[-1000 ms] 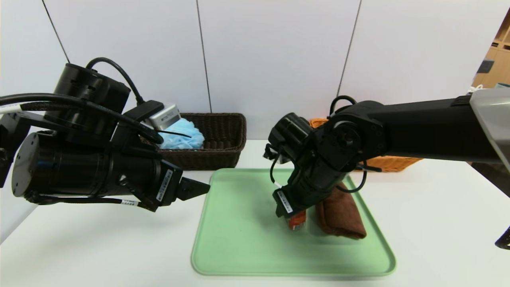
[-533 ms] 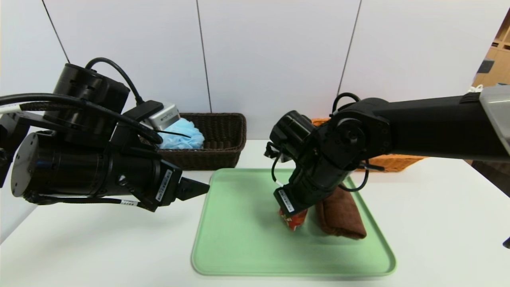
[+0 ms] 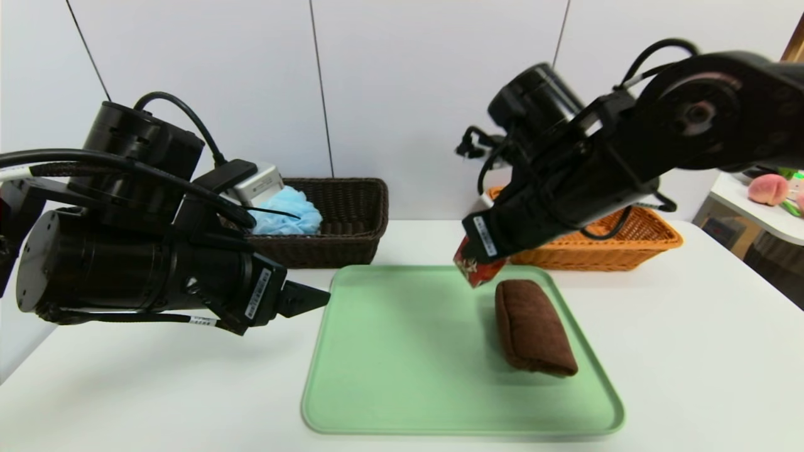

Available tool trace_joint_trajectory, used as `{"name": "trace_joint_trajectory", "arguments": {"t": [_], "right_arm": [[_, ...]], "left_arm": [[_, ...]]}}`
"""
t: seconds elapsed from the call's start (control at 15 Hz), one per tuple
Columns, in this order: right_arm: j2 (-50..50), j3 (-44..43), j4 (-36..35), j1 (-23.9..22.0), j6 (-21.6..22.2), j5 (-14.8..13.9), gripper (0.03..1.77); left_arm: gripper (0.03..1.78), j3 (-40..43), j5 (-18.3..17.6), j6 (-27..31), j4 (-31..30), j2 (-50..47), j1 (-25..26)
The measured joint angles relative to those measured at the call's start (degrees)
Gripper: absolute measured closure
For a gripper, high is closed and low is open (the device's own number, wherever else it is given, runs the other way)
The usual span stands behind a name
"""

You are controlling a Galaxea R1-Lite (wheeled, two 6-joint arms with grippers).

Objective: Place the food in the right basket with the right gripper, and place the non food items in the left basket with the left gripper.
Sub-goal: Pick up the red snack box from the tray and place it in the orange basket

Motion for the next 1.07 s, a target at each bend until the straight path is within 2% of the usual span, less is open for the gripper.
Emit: {"name": "trace_joint_trajectory", "arguments": {"t": [0.2, 0.33, 0.73, 1.07], "right_arm": [[-3.0, -3.4, -1.2, -4.7, -2.8, -3.1, 1.35], [-3.3, -4.5, -5.0, -7.8, -3.1, -5.6, 1.35], [2.9, -5.3, -9.4, -19.7, -3.9, -6.4, 1.35], [10.6, -6.4, -11.7, -27.6, -7.2, -6.3, 1.35]], "left_arm": [[0.12, 0.0, 0.0, -0.1, -0.1, -0.2, 0.0], [0.12, 0.0, -0.2, -0.1, 0.0, -0.4, 0.0], [0.12, 0.2, -0.2, -0.2, 0.0, -0.5, 0.0], [0.12, 0.6, -0.2, -0.2, 0.0, -0.5, 0.0]]}}
